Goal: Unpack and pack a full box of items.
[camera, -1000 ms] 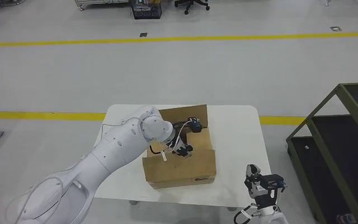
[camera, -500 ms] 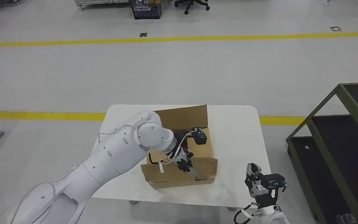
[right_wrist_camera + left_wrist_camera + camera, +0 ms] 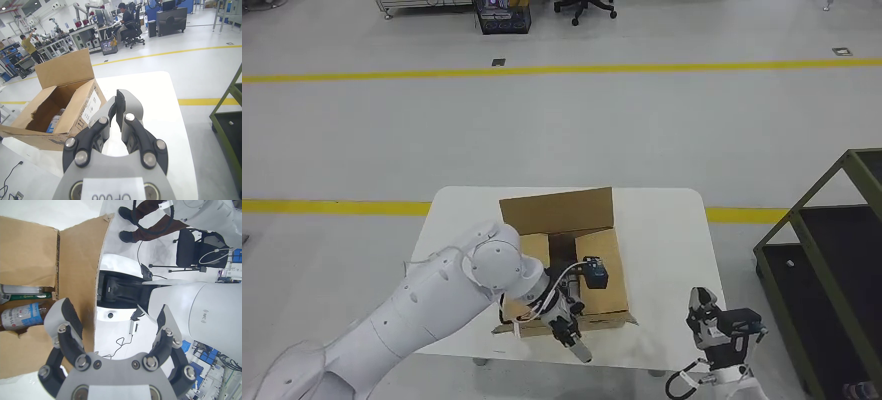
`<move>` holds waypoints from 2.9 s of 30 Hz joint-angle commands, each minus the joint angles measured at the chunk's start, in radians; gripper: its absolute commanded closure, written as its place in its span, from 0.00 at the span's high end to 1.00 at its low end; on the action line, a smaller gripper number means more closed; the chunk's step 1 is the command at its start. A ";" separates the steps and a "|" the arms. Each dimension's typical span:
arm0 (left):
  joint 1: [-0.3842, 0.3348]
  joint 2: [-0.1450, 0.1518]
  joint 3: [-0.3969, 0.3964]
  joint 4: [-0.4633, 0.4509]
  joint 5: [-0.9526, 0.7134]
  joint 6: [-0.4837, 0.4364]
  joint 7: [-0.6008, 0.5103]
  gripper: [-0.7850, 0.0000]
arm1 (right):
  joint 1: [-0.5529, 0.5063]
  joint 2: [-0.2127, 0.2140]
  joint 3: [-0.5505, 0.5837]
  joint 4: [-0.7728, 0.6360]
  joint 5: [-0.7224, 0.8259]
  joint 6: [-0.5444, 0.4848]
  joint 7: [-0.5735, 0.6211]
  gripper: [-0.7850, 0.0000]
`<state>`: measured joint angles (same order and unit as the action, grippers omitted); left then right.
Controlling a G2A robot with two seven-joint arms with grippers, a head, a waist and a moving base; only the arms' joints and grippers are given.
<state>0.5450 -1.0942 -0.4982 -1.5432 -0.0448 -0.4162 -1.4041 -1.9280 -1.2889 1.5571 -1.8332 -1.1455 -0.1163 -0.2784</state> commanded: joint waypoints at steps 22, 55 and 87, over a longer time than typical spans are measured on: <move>0.018 0.048 0.097 0.009 -0.056 0.004 -0.004 1.00 | 0.045 -0.001 -0.069 -0.003 -0.019 -0.087 0.028 0.00; -0.013 0.079 -0.036 0.118 0.185 0.075 0.153 1.00 | 0.116 0.010 -0.255 0.128 -0.156 -0.225 0.153 0.00; 0.014 -0.033 0.129 0.011 0.999 0.605 0.331 1.00 | -0.001 0.017 -0.108 0.004 -0.134 0.029 -0.005 0.00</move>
<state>0.5594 -1.1274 -0.3690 -1.5318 0.9541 0.1892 -1.0731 -1.9291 -1.2718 1.4470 -1.8300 -1.2800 -0.0862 -0.2829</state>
